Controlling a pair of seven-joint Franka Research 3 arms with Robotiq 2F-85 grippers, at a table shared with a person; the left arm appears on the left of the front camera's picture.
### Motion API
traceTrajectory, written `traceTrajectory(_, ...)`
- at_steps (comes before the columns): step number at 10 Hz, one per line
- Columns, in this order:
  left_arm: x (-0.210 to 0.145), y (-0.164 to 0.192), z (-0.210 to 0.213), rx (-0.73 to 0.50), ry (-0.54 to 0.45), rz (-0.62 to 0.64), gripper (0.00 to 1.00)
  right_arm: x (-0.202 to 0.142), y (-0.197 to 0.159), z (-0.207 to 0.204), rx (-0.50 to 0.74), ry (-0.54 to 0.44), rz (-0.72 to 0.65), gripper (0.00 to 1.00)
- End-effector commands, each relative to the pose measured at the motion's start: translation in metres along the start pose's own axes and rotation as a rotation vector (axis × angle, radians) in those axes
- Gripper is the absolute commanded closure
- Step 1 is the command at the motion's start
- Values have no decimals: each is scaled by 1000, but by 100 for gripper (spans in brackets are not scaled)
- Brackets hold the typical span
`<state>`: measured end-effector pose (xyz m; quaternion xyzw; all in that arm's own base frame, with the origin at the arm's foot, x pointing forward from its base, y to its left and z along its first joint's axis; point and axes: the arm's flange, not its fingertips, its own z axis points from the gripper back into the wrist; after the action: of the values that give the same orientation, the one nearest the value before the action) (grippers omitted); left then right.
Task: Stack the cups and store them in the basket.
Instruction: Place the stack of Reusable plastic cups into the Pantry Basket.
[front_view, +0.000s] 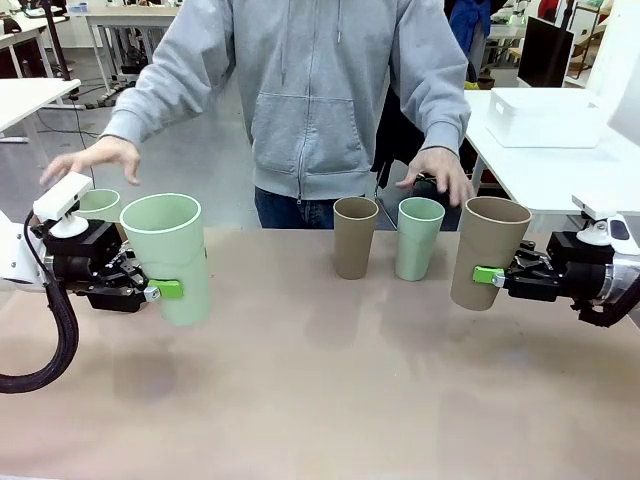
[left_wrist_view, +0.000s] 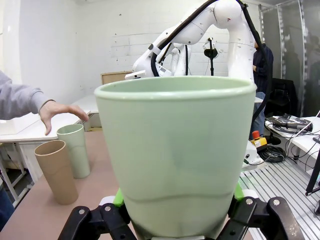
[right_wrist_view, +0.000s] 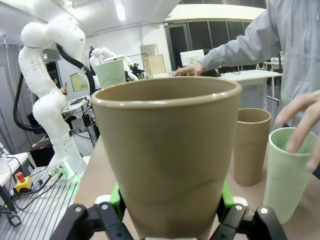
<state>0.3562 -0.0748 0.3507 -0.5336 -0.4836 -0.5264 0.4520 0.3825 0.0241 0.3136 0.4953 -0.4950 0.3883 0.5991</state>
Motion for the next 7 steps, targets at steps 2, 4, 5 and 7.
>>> traceTrajectory(2,2,0,2,4,-3,-7,16,5,1,0,-1,-8,10,15)
traceTrajectory(4,2,0,2,4,-3,-7,16,5,1,0,-1,-8,10,15)
traceTrajectory(5,2,0,2,4,-3,-7,16,5,1,0,-1,-8,10,15)
traceTrajectory(7,2,0,2,4,-3,-7,16,5,1,0,-1,-8,10,15)
